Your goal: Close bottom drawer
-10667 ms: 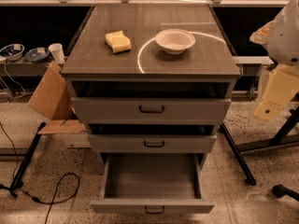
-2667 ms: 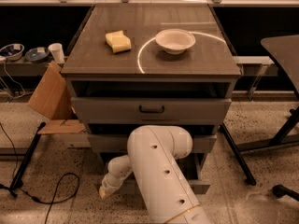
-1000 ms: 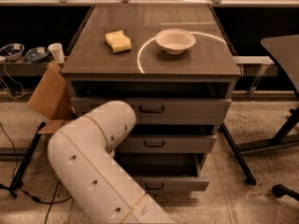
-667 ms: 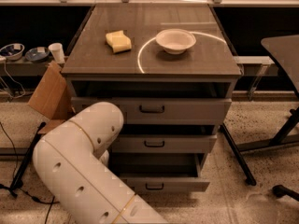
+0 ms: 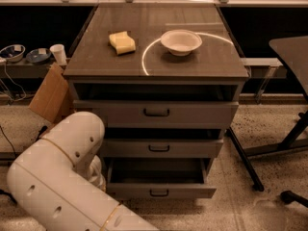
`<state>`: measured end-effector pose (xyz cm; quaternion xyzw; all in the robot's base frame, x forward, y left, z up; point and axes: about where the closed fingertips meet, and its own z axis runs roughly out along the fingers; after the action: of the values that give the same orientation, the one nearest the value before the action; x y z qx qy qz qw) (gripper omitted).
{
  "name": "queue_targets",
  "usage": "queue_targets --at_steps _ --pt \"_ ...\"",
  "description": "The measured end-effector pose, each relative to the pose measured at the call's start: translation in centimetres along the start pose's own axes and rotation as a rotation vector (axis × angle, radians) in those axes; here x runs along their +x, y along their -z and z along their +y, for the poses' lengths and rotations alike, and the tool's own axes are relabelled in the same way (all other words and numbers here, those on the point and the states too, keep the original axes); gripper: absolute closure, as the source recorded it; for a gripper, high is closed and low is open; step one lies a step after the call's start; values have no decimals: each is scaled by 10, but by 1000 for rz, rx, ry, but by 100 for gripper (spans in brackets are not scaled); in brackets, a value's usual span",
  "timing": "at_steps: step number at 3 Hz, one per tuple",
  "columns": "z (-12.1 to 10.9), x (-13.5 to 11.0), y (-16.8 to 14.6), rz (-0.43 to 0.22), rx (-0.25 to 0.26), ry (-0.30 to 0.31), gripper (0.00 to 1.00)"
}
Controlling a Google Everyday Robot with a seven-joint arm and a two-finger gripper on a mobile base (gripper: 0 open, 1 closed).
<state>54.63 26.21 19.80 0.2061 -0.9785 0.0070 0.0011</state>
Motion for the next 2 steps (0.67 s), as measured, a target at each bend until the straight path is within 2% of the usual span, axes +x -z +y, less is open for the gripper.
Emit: queue_targets --at_steps 2 --pt "1 -8 -2 19 122 81 100"
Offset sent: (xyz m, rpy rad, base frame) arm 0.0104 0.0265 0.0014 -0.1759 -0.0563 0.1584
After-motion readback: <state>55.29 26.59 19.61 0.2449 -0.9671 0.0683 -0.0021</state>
